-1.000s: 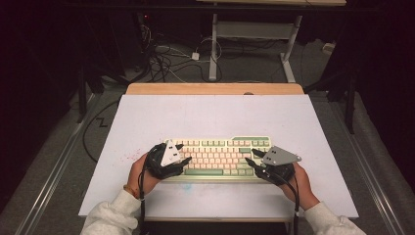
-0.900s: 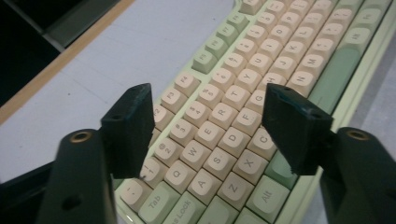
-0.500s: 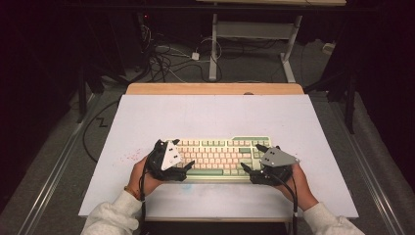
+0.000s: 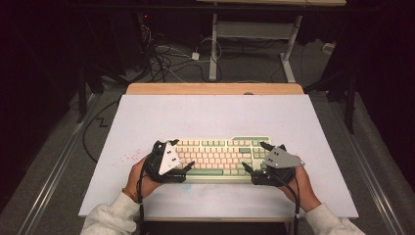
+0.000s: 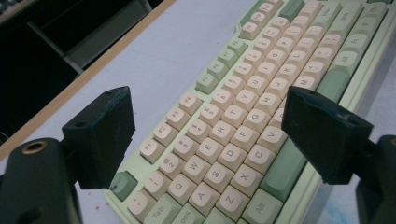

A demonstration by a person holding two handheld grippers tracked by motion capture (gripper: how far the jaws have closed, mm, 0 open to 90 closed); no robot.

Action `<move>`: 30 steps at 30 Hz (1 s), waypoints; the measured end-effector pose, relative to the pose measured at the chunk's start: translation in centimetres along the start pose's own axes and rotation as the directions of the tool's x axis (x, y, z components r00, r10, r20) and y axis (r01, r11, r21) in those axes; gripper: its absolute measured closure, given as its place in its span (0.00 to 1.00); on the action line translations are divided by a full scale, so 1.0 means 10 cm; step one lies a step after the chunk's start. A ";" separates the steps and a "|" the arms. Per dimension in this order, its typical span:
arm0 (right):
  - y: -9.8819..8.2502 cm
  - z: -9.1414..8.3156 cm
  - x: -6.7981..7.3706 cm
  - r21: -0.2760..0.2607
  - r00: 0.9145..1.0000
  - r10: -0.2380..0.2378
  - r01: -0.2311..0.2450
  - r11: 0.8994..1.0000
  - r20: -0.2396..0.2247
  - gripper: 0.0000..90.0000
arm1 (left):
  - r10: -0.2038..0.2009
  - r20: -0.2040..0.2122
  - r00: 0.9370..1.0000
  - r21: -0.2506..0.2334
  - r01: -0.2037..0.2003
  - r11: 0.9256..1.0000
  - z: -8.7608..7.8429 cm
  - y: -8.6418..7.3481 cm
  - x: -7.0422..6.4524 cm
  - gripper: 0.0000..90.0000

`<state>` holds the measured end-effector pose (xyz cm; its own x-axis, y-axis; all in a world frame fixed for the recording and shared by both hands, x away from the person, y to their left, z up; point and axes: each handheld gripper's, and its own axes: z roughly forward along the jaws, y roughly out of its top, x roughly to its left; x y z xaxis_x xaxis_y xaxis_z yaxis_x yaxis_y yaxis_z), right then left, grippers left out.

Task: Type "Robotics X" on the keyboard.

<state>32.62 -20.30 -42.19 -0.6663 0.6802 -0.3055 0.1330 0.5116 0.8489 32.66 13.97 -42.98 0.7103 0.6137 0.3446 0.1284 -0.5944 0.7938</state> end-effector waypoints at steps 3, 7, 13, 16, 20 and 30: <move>0.01 -0.04 0.00 -0.005 1.000 -0.003 0.003 1.000 0.009 0.19 | 0.005 -0.005 1.000 -0.008 -0.005 1.000 -0.04 -0.01 -0.01 0.19; 0.01 -0.09 -0.01 -0.016 1.000 -0.001 0.001 1.000 0.009 0.19 | 0.003 -0.008 1.000 -0.022 -0.003 1.000 -0.08 -0.01 -0.01 0.19; 0.00 -0.15 -0.02 -0.012 1.000 -0.003 0.003 1.000 0.014 0.19 | 0.019 -0.015 1.000 -0.027 -0.020 0.999 -0.14 -0.02 -0.04 0.19; 0.00 -0.18 -0.03 -0.015 1.000 -0.007 0.007 1.000 0.023 0.19 | 0.022 -0.014 1.000 -0.032 -0.022 0.999 -0.16 -0.04 -0.04 0.19; -0.01 -0.23 -0.02 -0.025 0.999 -0.018 0.019 0.999 0.035 0.19 | 0.026 -0.017 1.000 -0.037 -0.027 0.999 -0.20 -0.05 -0.05 0.19; -0.04 -0.32 -0.04 -0.032 0.999 -0.015 0.016 0.999 0.044 0.19 | 0.036 -0.029 0.999 -0.031 -0.037 0.999 -0.27 -0.12 -0.07 0.19</move>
<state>30.51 -22.48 -40.97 -0.6349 0.6952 -0.3370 0.0989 0.5057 0.8570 30.15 15.68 -42.81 0.6940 0.6066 0.3878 0.0800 -0.6003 0.7957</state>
